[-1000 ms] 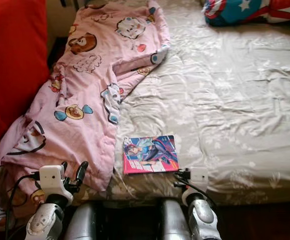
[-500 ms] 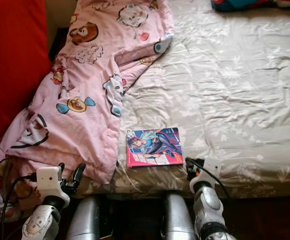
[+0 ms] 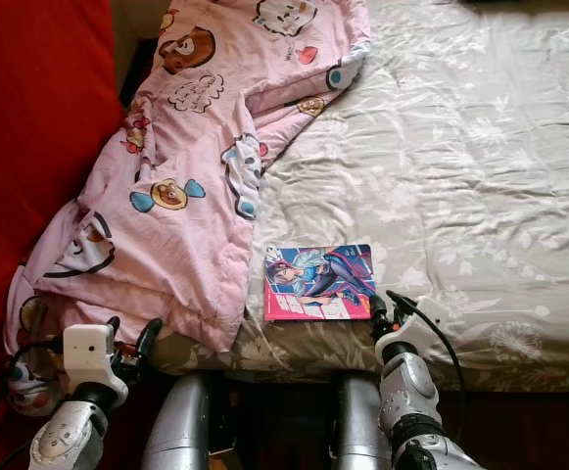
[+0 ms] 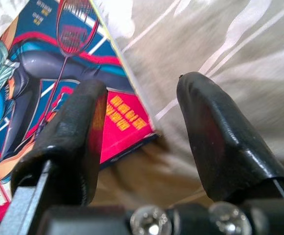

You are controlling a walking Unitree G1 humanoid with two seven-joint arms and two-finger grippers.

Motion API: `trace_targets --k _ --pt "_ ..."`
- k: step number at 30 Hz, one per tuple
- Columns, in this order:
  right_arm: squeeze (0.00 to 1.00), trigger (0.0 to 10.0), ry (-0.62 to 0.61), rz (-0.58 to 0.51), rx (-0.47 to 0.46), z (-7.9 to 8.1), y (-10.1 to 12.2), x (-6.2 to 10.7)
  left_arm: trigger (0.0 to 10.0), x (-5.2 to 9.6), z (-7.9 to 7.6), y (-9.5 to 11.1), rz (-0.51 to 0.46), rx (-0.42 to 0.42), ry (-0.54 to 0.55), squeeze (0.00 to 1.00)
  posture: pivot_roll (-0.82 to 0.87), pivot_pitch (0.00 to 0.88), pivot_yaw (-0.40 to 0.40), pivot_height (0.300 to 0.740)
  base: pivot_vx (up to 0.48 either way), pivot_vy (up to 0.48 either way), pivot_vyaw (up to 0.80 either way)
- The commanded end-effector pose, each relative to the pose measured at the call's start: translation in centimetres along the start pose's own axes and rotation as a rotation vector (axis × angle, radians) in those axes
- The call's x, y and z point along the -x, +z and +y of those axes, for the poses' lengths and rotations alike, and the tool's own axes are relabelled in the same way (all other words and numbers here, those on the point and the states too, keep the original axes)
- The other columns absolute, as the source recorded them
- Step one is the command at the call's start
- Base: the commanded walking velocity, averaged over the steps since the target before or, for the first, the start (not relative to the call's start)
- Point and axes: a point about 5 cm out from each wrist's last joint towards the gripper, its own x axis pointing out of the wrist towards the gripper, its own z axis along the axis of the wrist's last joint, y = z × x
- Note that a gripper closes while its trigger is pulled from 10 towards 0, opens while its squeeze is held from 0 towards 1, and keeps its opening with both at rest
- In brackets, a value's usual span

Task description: Clean up the room

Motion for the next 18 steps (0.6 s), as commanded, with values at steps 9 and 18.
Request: trace_targets --k 9,18 --pt "0.0 10.0 0.032 0.07 -0.096 -0.4 -1.5 0.6 10.0 0.7 0.9 -0.3 0.044 -0.027 0.007 0.0 0.1 0.331 0.118 0.615 0.0 0.0 0.0" --pt "0.0 10.0 0.021 0.132 -0.347 -0.8 -3.1 1.2 10.0 1.2 1.0 -0.2 0.052 -0.038 0.0 0.0 0.12 0.342 0.125 0.615 0.0 0.0 0.0"
